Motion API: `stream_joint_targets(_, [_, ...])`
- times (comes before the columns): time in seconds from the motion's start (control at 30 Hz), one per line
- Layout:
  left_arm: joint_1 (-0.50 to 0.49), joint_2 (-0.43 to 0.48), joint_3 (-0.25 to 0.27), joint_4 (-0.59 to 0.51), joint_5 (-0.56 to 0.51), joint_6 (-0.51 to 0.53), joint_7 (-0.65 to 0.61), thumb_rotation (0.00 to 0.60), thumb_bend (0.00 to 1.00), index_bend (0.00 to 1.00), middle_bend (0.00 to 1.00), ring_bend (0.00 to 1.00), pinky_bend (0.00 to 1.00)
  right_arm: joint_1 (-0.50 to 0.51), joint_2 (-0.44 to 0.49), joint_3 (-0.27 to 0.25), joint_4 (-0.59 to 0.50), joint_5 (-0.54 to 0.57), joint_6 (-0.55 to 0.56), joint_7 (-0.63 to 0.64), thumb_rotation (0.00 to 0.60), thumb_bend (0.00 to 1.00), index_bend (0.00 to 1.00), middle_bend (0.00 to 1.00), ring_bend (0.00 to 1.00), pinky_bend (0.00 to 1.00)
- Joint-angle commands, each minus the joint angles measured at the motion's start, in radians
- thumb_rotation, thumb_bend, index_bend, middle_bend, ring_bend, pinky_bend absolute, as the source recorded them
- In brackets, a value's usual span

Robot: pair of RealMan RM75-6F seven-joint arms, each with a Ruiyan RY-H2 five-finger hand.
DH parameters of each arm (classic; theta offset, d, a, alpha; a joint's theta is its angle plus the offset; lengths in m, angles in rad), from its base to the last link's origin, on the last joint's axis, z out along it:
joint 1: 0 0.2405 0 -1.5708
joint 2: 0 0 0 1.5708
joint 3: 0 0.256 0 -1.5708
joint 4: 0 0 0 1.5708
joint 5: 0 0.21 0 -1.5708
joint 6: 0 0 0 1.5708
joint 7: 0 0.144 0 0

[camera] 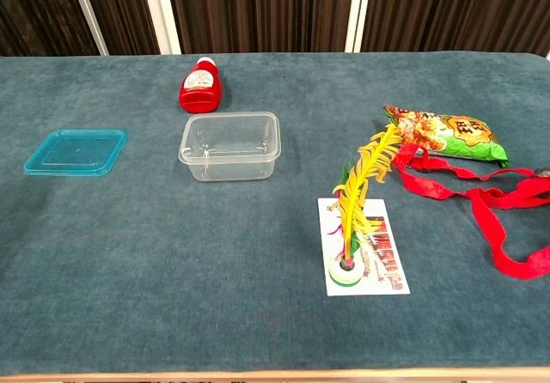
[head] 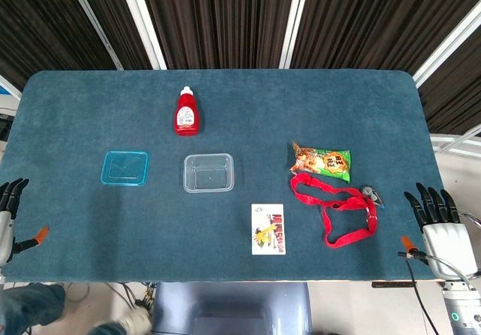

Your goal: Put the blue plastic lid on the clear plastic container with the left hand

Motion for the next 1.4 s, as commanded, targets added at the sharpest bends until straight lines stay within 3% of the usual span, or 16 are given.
stream_joint_targets(0.03, [0.000,-0.002,-0.002,0.001,-0.003,0.000,0.000,0.600,0.21,0.06,0.04,0.00,0.01,0.000,0.000,0.001,0.000,0.000,0.001,0.000,0.600,0.27,0.14,0.00,0.03,0.00])
stream_joint_targets(0.6, [-0.008,-0.006,-0.028,0.017,-0.065,-0.028,-0.003,0.600,0.21,0.05,0.04,0.00,0.01,-0.001,0.001,0.002,-0.003,0.006,-0.002,-0.005,0.600,0.27,0.14,0.00,0.03,0.00])
stream_joint_targets(0.93, [-0.033,-0.006,-0.035,0.065,-0.041,-0.048,-0.007,0.600,0.19,0.05,0.04,0.00,0.01,-0.003,0.002,0.000,-0.009,0.012,-0.007,-0.001,0.600,0.27,0.14,0.00,0.03,0.00])
stream_joint_targets(1.2, [-0.166,-0.009,-0.088,0.157,-0.126,-0.257,0.031,0.600,0.18,0.02,0.04,0.00,0.01,-0.005,0.005,0.000,-0.016,0.014,-0.006,0.005,0.600,0.27,0.14,0.00,0.03,0.00])
stream_joint_targets(1.4, [-0.297,-0.031,-0.119,0.249,-0.188,-0.415,0.145,0.600,0.15,0.02,0.03,0.00,0.01,-0.007,0.003,0.003,-0.019,0.023,-0.007,0.011,0.600,0.27,0.14,0.00,0.03,0.00])
